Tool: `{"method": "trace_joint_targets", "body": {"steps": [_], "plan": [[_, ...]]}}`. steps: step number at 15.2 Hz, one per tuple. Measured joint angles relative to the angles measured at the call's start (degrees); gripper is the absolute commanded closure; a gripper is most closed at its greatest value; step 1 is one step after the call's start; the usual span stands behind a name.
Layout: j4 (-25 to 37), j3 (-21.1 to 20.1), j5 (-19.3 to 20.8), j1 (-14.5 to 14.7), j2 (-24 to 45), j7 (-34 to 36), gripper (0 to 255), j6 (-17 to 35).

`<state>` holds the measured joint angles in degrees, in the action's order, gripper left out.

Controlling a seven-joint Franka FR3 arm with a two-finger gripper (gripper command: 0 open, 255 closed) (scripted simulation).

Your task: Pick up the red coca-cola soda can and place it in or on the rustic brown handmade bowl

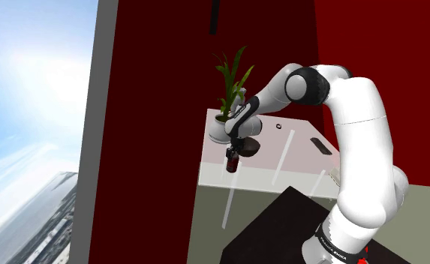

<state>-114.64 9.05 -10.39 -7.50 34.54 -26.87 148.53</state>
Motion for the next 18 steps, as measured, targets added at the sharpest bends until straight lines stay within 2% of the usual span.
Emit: {"method": "trace_joint_targets", "body": {"steps": [7,18], "plan": [[-0.2,0.1,0.1,0.1,-0.4,0.0,255,-0.2],[-1.0,1.6,1.9,1.2,-7.0,1.3,255,-6.0]]}}
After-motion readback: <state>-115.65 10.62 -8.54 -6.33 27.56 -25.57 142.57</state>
